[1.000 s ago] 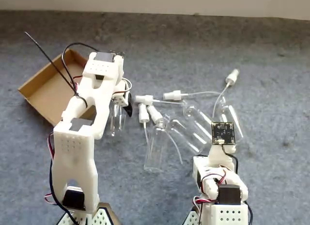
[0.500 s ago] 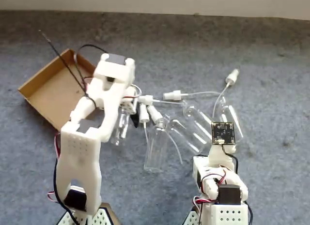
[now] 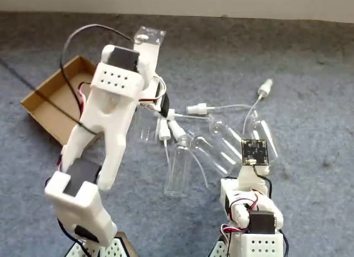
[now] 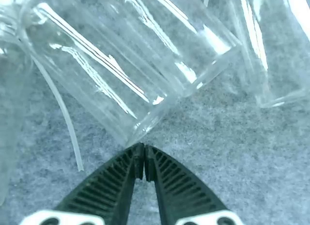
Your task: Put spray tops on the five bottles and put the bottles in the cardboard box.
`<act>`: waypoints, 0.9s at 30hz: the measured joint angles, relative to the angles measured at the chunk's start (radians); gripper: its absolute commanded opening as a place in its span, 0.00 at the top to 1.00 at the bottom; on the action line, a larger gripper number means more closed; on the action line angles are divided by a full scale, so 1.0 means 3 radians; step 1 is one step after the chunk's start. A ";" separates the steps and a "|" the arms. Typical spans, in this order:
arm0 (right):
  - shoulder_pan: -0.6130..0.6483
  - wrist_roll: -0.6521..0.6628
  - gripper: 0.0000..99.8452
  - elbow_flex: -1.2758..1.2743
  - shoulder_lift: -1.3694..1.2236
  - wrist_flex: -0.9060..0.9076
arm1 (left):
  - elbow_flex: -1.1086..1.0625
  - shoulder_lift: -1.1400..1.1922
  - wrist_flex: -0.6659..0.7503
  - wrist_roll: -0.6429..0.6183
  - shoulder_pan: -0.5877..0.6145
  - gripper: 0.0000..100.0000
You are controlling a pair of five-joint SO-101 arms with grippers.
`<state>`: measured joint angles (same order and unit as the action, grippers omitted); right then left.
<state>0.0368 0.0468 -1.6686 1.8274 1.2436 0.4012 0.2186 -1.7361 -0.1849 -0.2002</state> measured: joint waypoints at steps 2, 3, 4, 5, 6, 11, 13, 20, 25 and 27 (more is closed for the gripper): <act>0.0000 0.0000 1.00 0.0000 0.0000 0.0000 | -0.0128 -0.0276 0.0000 0.0000 -0.0041 0.83; 0.0000 0.0000 1.00 0.0000 0.0000 0.0000 | -0.0225 -0.0419 -0.0005 0.0000 -0.0072 0.83; 0.0000 0.0000 1.00 0.0000 0.0000 0.0000 | -0.0332 -0.0557 -0.0005 0.0000 -0.0102 0.83; 0.0000 0.0000 1.00 0.0000 0.0000 0.0000 | -0.0455 -0.0701 -0.0005 0.0000 -0.0143 0.83; 0.0000 0.0000 1.00 0.0000 0.0000 0.0000 | -0.0573 -0.0859 -0.0005 0.0000 -0.0174 0.83; 0.0000 0.0000 1.00 0.0000 0.0000 0.0000 | -0.1059 -0.1688 -0.0020 0.0404 -0.0199 0.83; 0.0000 0.0000 1.00 0.0000 0.0000 0.0000 | -0.1192 -0.1984 -0.0020 0.0527 -0.0189 0.83; 0.0000 0.0000 1.00 0.0000 0.0000 0.0000 | -0.1805 -0.2695 0.0082 0.0486 -0.0194 0.82; 0.0000 0.0000 1.00 0.0000 0.0000 0.0000 | -0.2143 -0.3376 0.0092 0.0476 -0.0015 0.82; 0.0000 0.0000 1.00 0.0000 0.0000 0.0000 | -0.2266 -0.3693 0.0092 0.0476 0.0118 0.82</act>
<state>0.0368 0.0468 -1.6686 1.8274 1.2436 -0.2785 -0.8892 -1.7085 -0.0422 -0.1649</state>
